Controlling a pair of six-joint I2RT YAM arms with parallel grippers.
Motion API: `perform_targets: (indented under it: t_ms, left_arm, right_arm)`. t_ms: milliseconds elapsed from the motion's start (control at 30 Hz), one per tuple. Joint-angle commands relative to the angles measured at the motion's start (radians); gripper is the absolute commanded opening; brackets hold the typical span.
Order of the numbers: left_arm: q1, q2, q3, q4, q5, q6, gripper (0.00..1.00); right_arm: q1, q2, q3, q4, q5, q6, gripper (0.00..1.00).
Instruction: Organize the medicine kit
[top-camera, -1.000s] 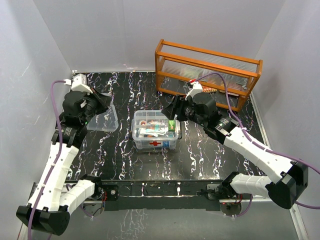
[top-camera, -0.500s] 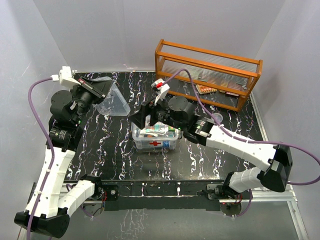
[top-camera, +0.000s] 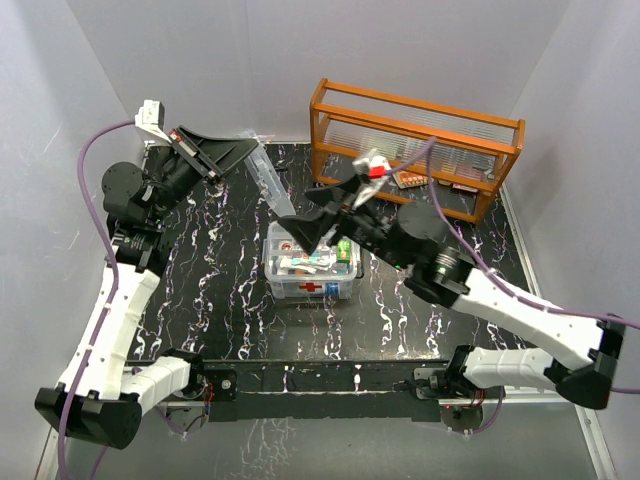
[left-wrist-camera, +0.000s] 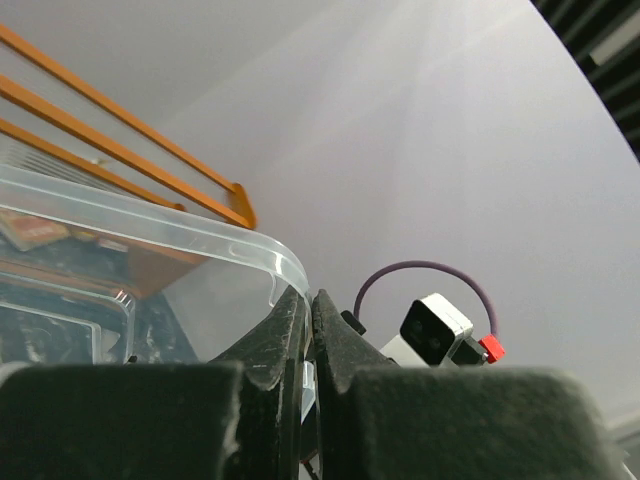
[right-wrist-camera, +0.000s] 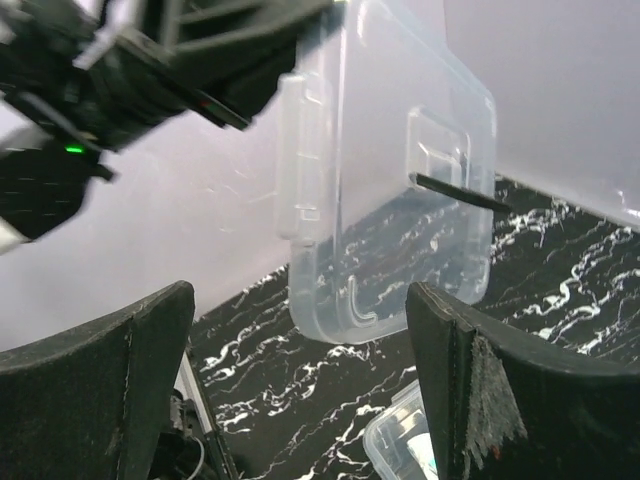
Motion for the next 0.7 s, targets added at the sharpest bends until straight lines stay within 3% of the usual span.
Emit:
perform_targets:
  t_ms: [0, 233, 400, 667]
  left_arm:
    - [0.001, 0.039, 0.048, 0.244, 0.185, -0.123, 0.0]
    - [0.001, 0.122, 0.079, 0.499, 0.373, -0.282, 0.0]
    - [0.0, 0.112, 0.077, 0.502, 0.416, -0.362, 0.0]
    - [0.001, 0.062, 0.034, 0.469, 0.443, -0.437, 0.0]
  right_arm:
    - [0.0, -0.158, -0.071, 0.146, -0.039, -0.031, 0.86]
    - [0.0, -0.273, -0.124, 0.123, 0.058, -0.038, 0.8]
    - [-0.001, -0.271, -0.16, 0.132, 0.092, -0.321, 0.65]
    - [-0.001, -0.173, -0.15, 0.204, 0.009, -0.666, 0.64]
